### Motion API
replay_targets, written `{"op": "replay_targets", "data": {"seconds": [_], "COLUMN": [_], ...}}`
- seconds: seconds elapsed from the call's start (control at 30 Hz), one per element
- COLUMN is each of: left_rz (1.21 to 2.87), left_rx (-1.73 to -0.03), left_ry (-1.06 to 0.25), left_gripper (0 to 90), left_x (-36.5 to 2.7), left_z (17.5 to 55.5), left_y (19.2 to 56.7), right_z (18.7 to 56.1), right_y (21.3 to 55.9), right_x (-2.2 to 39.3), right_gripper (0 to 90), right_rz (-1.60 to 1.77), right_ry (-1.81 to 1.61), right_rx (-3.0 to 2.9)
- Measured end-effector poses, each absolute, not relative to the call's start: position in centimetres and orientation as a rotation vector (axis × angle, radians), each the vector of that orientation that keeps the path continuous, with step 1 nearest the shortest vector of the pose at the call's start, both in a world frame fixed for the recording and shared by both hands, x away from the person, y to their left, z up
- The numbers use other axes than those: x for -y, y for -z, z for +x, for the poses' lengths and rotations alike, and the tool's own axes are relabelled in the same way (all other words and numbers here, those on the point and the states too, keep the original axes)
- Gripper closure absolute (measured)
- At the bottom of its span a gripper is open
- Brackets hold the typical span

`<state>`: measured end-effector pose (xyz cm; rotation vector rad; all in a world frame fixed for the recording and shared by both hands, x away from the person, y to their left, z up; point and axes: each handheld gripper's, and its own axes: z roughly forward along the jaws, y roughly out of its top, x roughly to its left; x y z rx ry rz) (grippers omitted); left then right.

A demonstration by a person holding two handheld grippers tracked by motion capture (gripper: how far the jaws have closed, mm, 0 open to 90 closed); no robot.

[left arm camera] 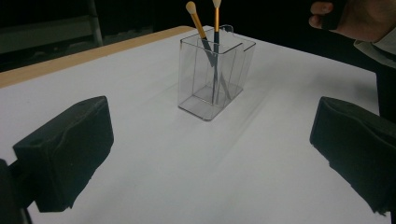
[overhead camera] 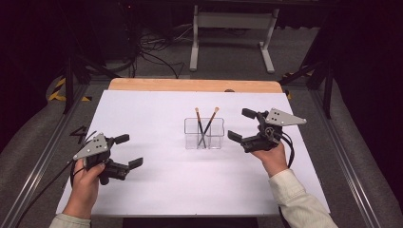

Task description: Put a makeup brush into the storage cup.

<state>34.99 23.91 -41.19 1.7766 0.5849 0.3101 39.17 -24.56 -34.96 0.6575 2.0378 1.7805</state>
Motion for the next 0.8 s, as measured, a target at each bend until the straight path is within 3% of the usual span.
{"op": "replay_targets", "data": {"seconds": [0.8], "left_rz": [1.742], "left_rx": [-0.569], "left_ry": [-0.319], "left_gripper": [0.4], "left_x": [-24.2], "left_z": [35.0], "left_y": [41.2], "right_z": [37.9], "right_y": [36.9], "right_x": [29.9], "right_gripper": [0.2], "right_rz": [0.758], "right_ry": [-1.691], "right_rx": [-1.953]}}
